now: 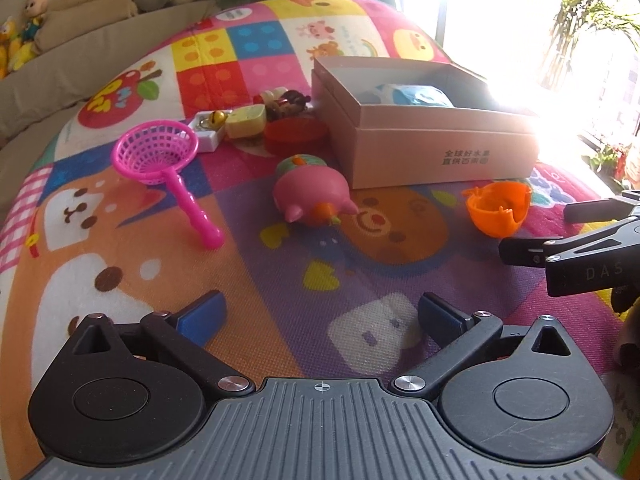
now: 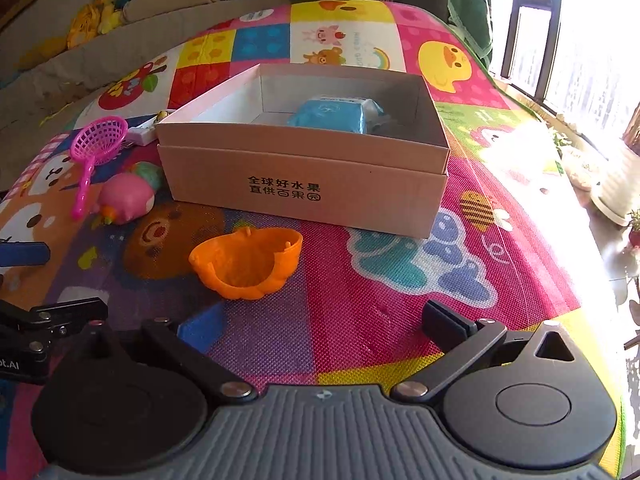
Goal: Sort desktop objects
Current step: 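Grasp the pink pig toy with the left gripper while the right holds the orange cup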
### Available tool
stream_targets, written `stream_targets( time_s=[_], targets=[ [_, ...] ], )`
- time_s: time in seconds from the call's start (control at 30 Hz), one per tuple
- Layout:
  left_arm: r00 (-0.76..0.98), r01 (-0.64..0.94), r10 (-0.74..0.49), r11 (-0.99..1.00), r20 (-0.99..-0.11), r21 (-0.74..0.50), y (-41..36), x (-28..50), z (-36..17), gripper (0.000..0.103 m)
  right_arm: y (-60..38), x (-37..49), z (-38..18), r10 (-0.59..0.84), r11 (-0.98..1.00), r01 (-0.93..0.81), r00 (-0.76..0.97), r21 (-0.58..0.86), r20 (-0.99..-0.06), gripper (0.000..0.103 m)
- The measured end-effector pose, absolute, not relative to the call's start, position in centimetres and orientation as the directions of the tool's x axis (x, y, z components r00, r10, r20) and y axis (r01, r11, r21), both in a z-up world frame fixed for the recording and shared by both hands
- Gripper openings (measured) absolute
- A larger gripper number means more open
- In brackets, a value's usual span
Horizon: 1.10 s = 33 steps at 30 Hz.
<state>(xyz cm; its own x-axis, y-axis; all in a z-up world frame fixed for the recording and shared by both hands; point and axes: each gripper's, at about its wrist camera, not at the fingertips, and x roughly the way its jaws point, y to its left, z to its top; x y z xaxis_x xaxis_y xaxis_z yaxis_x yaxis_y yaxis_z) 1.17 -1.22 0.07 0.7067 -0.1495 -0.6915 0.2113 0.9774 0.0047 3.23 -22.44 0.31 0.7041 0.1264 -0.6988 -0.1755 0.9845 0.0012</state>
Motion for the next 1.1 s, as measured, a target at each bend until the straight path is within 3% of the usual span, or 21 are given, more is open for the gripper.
stream_targets(
  time_s=[0.17, 0.27, 0.43, 0.57, 0.63, 0.8, 0.87, 0.93, 1.0, 1.1],
  targets=[
    [0.716, 0.206, -0.166, 0.978, -0.678, -0.022, -1.0, 1.1, 0.6, 0.103, -22.5, 3.2, 0.3, 0.127, 0.984, -0.175, 0.705, 0.002, -0.698, 0.103],
    [0.758, 0.203, -0.189, 0.978, -0.624, -0.050, -0.7, 1.9, 2.3, 0.076, -22.4, 3.2, 0.3, 0.127, 0.985, -0.175, 0.705, 0.002, -0.697, 0.103],
    [0.778, 0.160, -0.142, 0.987, -0.612, -0.025, -1.6, 5.9, 2.5, 0.081, -22.4, 3.2, 0.3, 0.128, 0.985, -0.175, 0.706, 0.003, -0.697, 0.103],
    [0.745, 0.137, -0.115, 0.990, -0.657, -0.017, -1.9, 8.3, 0.9, 0.063, -22.4, 3.0, 0.5, 0.136, 0.983, -0.183, 0.708, 0.006, -0.692, 0.103],
    [0.760, 0.147, -0.110, 0.989, -0.640, 0.005, -1.8, 7.7, 0.9, 0.054, -22.0, 2.5, 0.9, 0.150, 0.977, -0.212, 0.725, -0.010, -0.673, 0.102],
    [0.767, 0.185, -0.138, 0.983, -0.627, 0.011, -0.9, 4.9, 1.3, 0.054, -20.1, 2.2, 2.6, 0.212, 0.949, -0.311, 0.757, -0.056, -0.618, 0.084],
    [0.766, 0.194, -0.150, 0.981, -0.625, 0.003, -0.4, 3.5, 1.4, 0.054, -19.5, 3.1, 2.9, 0.222, 0.943, -0.327, 0.749, -0.057, -0.624, 0.075],
    [0.760, 0.198, -0.164, 0.980, -0.629, -0.016, 0.2, 2.3, 1.5, 0.054, -18.9, 4.1, 2.8, 0.207, 0.942, -0.327, 0.735, -0.070, -0.646, 0.073],
    [0.756, 0.201, -0.173, 0.979, -0.631, -0.026, 0.6, 1.2, 1.6, 0.054, -18.8, 4.6, 2.5, 0.205, 0.941, -0.332, 0.710, -0.064, -0.674, 0.061],
    [0.750, 0.219, -0.187, 0.975, -0.634, -0.028, 0.8, -0.1, 1.7, 0.054, -19.0, 4.0, 2.6, 0.221, 0.939, -0.342, 0.694, -0.044, -0.685, 0.060]
  ],
)
